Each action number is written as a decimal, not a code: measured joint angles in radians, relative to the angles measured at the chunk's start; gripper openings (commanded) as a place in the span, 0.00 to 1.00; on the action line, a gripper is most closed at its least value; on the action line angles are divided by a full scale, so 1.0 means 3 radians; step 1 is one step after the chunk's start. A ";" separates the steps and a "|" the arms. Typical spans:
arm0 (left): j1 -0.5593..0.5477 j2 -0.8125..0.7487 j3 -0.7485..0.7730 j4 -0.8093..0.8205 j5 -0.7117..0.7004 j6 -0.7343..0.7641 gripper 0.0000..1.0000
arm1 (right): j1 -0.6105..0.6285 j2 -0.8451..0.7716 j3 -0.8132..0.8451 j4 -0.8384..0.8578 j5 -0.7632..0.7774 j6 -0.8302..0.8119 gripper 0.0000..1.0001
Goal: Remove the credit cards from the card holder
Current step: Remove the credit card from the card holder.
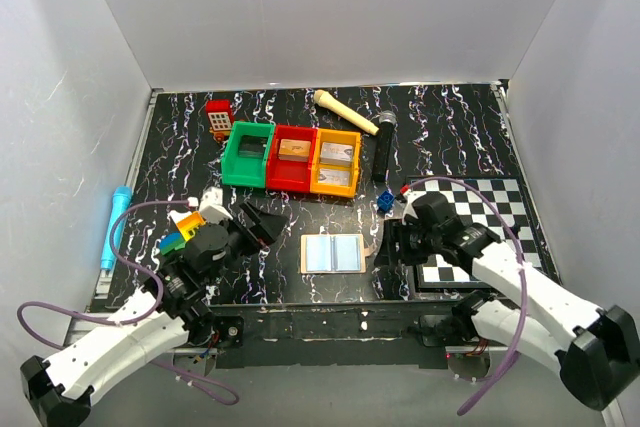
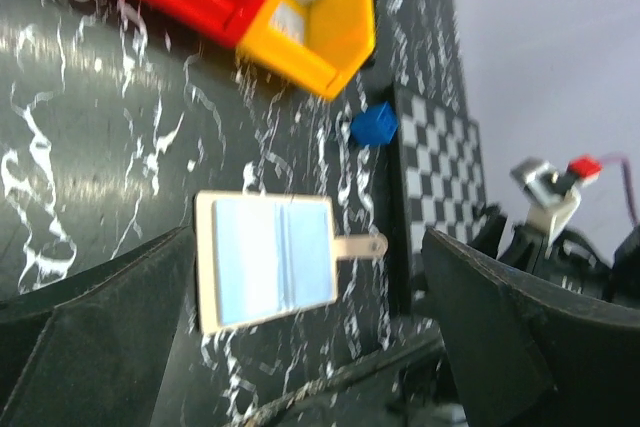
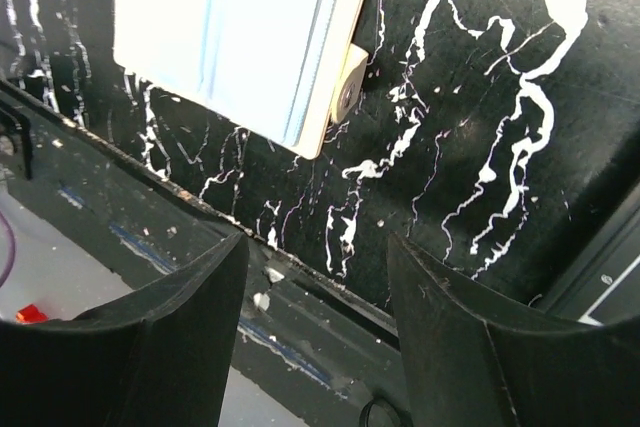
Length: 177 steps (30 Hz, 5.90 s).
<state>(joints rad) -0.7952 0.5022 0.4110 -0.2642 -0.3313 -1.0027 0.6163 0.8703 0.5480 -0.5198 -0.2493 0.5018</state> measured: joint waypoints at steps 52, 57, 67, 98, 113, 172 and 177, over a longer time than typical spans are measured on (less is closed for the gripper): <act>-0.0097 0.1527 0.0230 0.0333 0.1109 0.0743 0.76 | 0.0203 0.1015 0.0562 0.0347 -0.0003 -0.0239 0.01; -0.0142 0.1817 0.0370 0.0504 0.1232 0.0842 0.59 | 0.0248 0.0985 0.0603 0.0342 -0.0100 -0.0271 0.01; -0.0332 0.2632 0.0760 0.0777 0.1418 0.1024 0.62 | 0.0266 0.0984 0.0612 0.0342 -0.0155 -0.0278 0.01; -0.0567 0.3277 0.1090 0.0816 0.1396 0.1134 0.49 | 0.0270 0.0890 0.0676 0.0337 -0.0249 -0.0277 0.01; -0.0570 0.3207 0.1088 0.0703 0.1205 0.1125 0.59 | 0.0270 0.0890 0.0676 0.0331 -0.0238 -0.0291 0.01; -0.0501 0.3037 0.0841 0.0710 0.1167 0.1162 0.16 | 0.0282 0.1476 0.0169 0.1439 -0.0504 0.0360 0.27; -0.0472 0.3175 0.0841 0.0613 0.1078 0.1095 0.08 | 0.0282 0.1626 0.0142 0.1517 -0.0492 0.0379 0.27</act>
<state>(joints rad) -0.9367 1.4548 0.6632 -0.0803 -0.0078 -0.6743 0.7010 1.3582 0.5907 -0.0647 -0.3969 0.6155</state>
